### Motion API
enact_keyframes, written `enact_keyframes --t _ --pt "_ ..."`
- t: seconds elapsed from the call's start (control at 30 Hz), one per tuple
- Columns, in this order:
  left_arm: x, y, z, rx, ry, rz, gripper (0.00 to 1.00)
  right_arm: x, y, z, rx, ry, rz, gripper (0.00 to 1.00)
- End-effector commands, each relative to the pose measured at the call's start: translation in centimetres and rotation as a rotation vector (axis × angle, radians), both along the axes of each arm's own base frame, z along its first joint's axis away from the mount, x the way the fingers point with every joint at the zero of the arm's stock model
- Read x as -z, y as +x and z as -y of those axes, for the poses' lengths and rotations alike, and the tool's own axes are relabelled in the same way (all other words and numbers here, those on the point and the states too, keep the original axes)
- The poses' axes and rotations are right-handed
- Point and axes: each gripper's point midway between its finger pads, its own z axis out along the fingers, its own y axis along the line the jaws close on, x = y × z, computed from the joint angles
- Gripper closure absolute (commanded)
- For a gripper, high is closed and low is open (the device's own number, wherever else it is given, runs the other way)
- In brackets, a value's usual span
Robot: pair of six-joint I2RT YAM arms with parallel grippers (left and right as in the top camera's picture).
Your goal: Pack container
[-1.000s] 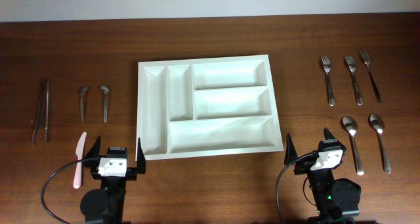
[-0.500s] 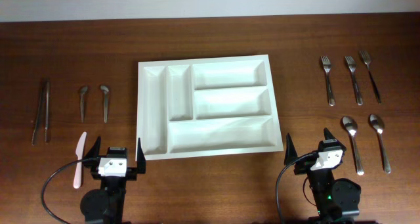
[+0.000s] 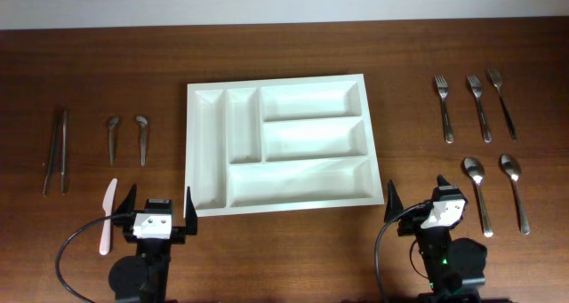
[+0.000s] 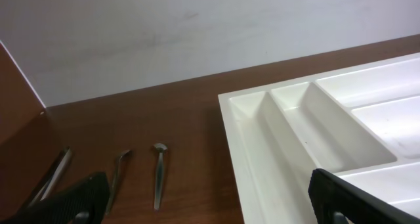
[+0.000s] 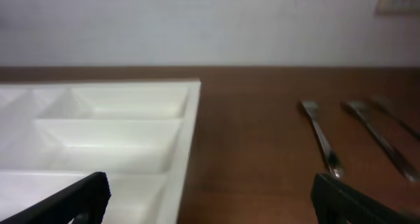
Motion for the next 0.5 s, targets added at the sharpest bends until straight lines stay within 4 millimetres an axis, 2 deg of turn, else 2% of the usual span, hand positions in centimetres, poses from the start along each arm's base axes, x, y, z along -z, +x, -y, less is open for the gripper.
enact_keyframes --t 0.0,0.1,0.23,0.37,0.47 --pt "0.2 0.0 -0.2 -0.011 0.017 0.002 0.01 -4.8 0.1 2.5 0.137 0.005 0.002 0.01" --pt "0.2 0.0 -0.2 -0.011 0.017 0.002 0.01 -7.4 0.4 5.1 0.231 -0.087 -0.161 0.01" --pt "0.2 0.0 -0.2 -0.011 0.017 0.002 0.01 -12.2 2.4 8.7 0.312 -0.139 -0.344 0.01" --pt "0.2 0.0 -0.2 -0.011 0.017 0.002 0.01 -16.0 5.6 11.6 0.249 -0.172 -0.498 0.01" --pt "0.2 0.0 -0.2 -0.011 0.017 0.002 0.01 -16.9 8.2 13.7 0.137 -0.183 -0.62 0.01"
